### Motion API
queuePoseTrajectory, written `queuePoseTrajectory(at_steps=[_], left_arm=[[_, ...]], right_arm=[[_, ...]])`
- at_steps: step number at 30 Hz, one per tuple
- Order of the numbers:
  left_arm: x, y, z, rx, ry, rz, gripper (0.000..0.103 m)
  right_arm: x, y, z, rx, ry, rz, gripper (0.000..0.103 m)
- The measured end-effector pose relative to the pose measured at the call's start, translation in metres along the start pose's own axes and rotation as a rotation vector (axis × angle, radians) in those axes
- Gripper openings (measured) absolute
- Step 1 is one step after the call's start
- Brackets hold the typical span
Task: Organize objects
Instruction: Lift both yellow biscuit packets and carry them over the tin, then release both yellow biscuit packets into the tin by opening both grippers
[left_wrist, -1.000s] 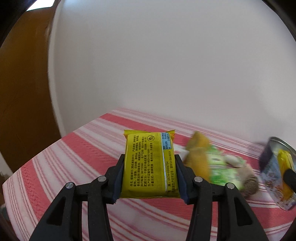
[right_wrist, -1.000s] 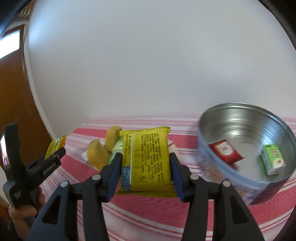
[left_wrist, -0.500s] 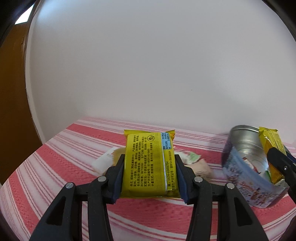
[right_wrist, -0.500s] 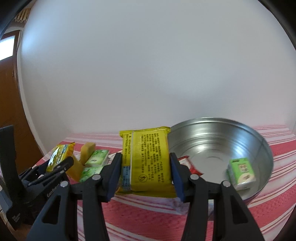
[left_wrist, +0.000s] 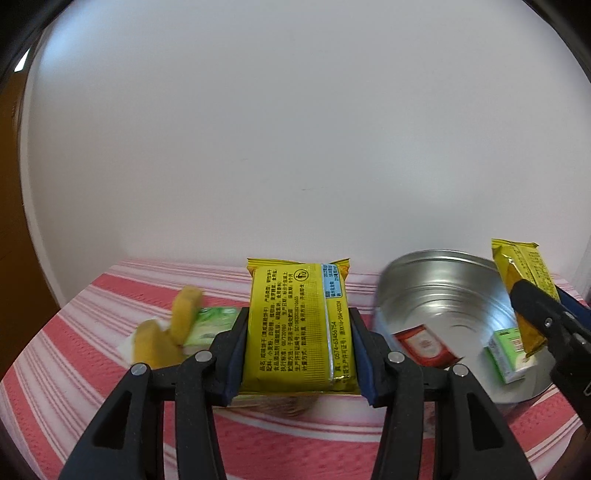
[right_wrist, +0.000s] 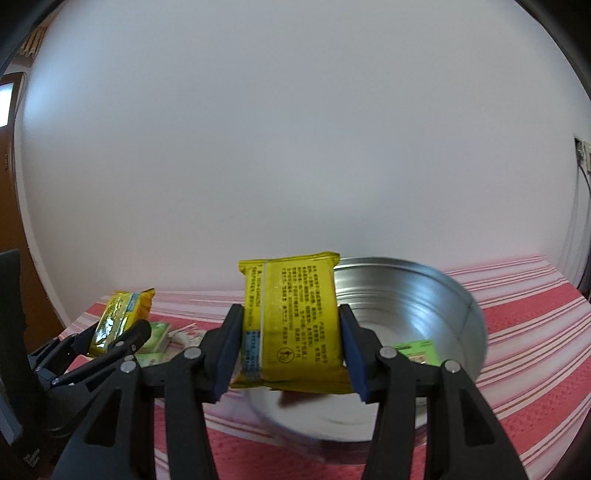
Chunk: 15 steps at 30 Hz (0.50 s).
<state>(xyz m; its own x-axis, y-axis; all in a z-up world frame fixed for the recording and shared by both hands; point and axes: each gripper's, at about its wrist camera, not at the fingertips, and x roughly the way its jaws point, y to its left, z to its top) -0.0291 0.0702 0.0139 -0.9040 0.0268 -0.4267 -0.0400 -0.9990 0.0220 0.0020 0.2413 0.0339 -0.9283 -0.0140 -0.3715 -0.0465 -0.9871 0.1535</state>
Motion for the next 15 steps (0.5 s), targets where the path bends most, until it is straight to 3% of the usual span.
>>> queuePoseTrajectory(at_steps=[15], left_arm=[[0.014, -0.065, 0.006, 0.057, 0.011, -0.100, 0.052]], right_arm=[[0.013, -0.052, 0.010, 0.030, -0.009, -0.123, 0.051]])
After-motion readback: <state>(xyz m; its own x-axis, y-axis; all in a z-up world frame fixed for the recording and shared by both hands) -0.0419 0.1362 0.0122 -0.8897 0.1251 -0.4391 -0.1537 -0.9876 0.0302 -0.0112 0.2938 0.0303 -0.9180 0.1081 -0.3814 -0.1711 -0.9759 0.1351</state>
